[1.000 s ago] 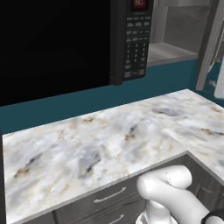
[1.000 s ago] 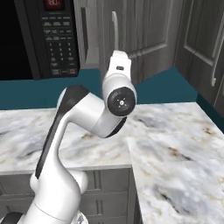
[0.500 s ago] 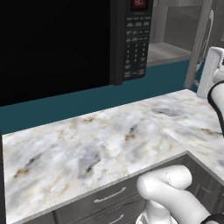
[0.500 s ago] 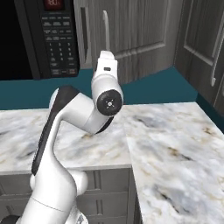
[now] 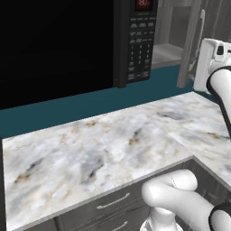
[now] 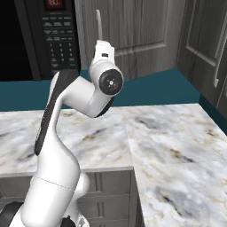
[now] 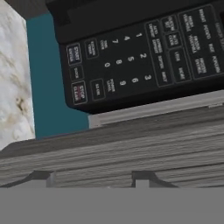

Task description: Close all open cabinet doors.

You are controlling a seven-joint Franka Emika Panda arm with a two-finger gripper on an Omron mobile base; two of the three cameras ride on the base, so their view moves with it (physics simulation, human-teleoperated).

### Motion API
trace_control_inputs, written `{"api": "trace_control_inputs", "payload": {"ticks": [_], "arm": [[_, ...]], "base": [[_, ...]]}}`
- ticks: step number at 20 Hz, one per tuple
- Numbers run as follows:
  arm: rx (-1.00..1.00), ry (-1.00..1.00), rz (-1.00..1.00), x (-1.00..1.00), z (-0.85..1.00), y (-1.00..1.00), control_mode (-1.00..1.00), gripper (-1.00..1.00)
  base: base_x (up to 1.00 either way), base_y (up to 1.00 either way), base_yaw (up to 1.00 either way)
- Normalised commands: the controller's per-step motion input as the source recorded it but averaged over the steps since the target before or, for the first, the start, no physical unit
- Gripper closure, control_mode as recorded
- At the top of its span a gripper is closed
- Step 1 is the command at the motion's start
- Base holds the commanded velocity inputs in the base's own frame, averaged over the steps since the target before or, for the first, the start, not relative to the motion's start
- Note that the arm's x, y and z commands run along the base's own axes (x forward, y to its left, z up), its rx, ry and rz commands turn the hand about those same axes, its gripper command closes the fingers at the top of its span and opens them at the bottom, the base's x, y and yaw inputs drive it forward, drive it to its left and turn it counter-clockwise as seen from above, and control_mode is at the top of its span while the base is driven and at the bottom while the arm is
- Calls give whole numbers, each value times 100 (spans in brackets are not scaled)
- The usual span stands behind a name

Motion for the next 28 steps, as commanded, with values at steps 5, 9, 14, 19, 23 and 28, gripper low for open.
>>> {"api": "trace_control_inputs", "payload": {"ticks": [5, 9, 14, 19, 23, 28], "arm": [[0, 1, 10, 61, 0, 0, -100, -100], [0, 0, 14, 60, -8, 0, -100, -100], [0, 0, 16, 60, -18, 0, -100, -100], [0, 0, 16, 63, -21, 0, -100, -100], [0, 0, 15, 60, -18, 0, -100, -100], [0, 0, 14, 59, -16, 0, -100, -100]], "base": [[0, 0, 0], [0, 0, 0], [0, 0, 0], [0, 0, 0], [0, 0, 0], [0, 0, 0]]}}
